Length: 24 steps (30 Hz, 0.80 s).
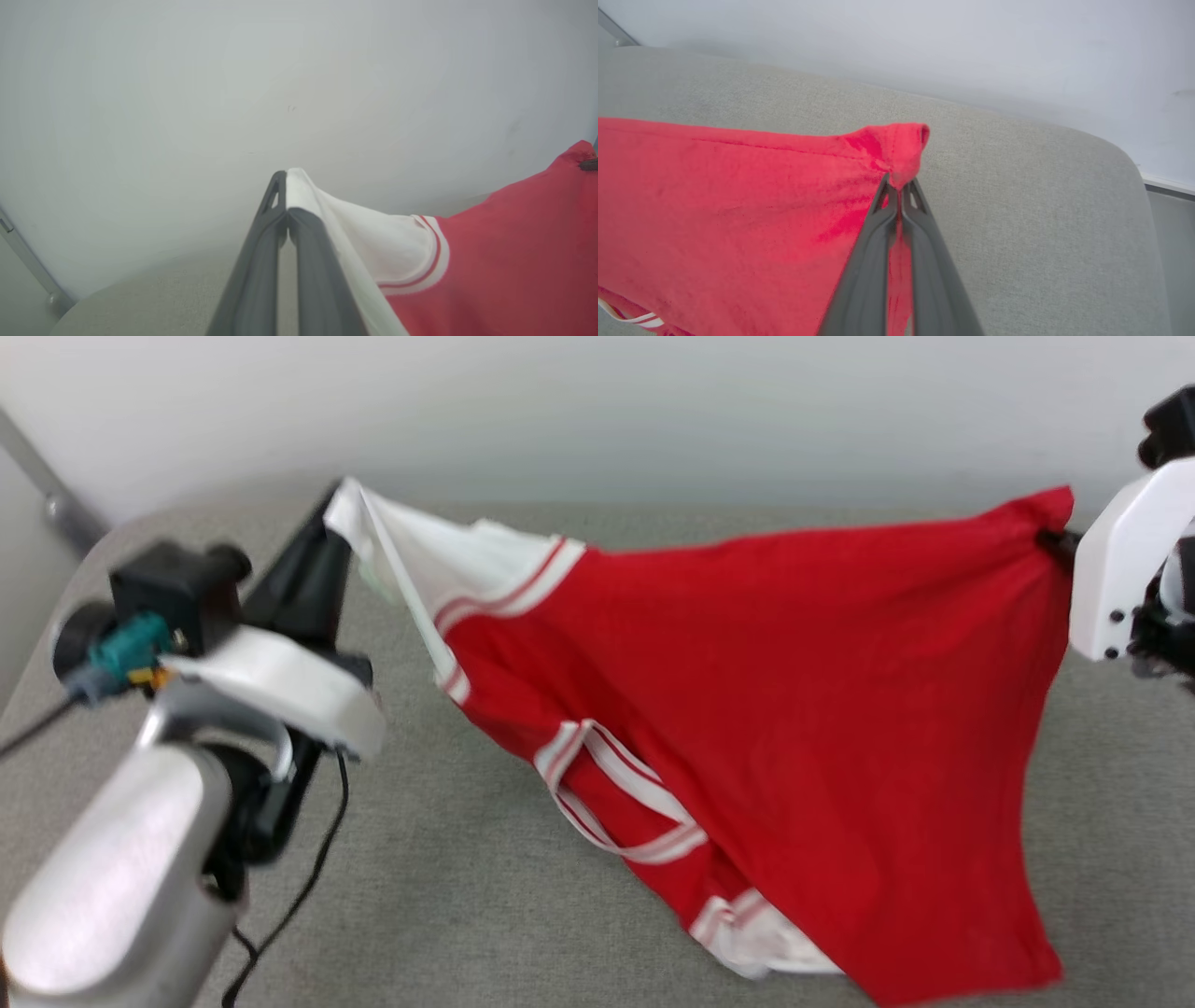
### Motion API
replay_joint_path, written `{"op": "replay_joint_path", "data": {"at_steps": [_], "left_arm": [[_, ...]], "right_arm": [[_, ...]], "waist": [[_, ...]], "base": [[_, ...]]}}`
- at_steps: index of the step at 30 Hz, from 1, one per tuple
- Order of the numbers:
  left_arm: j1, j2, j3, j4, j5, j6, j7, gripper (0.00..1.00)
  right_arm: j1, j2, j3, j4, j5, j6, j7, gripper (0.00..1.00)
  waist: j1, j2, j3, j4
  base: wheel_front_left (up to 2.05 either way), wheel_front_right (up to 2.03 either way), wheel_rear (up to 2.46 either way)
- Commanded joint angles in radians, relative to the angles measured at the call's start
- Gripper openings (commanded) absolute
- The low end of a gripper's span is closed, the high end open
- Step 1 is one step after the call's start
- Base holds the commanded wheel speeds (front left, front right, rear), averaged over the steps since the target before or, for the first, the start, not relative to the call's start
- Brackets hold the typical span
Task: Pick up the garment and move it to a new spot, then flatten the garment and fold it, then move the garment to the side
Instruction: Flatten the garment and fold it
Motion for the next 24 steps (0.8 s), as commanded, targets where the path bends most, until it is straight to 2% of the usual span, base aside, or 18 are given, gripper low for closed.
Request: {"op": "replay_joint_path", "data": {"at_steps": [1,9,15,24], "left_arm": [[-0.054,-0.005,0.007,0.02,-0.001,-0.011,0.009,0.0],[-0.373,-0.045,0.03,0.223,-0.011,-0.057,0.065,0.0],[-0.639,-0.073,0.03,0.402,0.016,-0.101,0.072,0.0],[-0.945,-0.062,0.05,0.578,0.073,-0.123,0.02,0.0]], "right_arm": [[-0.028,-0.006,-0.007,0.004,-0.002,0.0,-0.014,0.0],[-0.175,-0.014,-0.012,0.031,-0.026,-0.001,-0.089,0.0],[-0.32,-0.03,-0.006,0.039,-0.064,-0.001,-0.162,0.0],[-0.532,0.001,-0.003,0.074,-0.095,-0.001,-0.298,0.0]], "waist": [[0.0,-0.0001,-0.036,-0.03],[0.0,-0.0001,-0.014,-0.067],[0.0,-0.0001,0.091,-0.084],[0.0,-0.0001,0.25,-0.126]], "base": [[0.0,0.0,0.0],[0.0,0.0,0.0],[0.0,0.0,0.0],[0.0,0.0,0.0]]}}
